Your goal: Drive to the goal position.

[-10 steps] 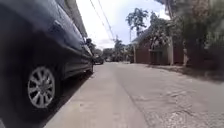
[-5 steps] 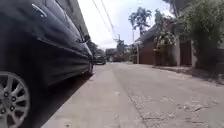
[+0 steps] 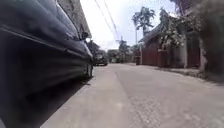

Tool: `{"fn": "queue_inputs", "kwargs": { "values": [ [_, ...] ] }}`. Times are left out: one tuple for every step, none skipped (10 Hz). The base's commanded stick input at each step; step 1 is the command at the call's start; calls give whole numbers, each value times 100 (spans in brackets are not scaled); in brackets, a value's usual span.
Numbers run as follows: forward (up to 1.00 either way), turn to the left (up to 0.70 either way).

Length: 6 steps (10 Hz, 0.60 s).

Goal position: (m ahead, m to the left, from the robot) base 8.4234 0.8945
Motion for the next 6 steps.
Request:
{"fn": "queue_inputs", "kwargs": {
  "values": [
    [100,0],
    [100,0],
    [100,0],
    [100,0],
    [100,0],
    [100,0]
  ]
}}
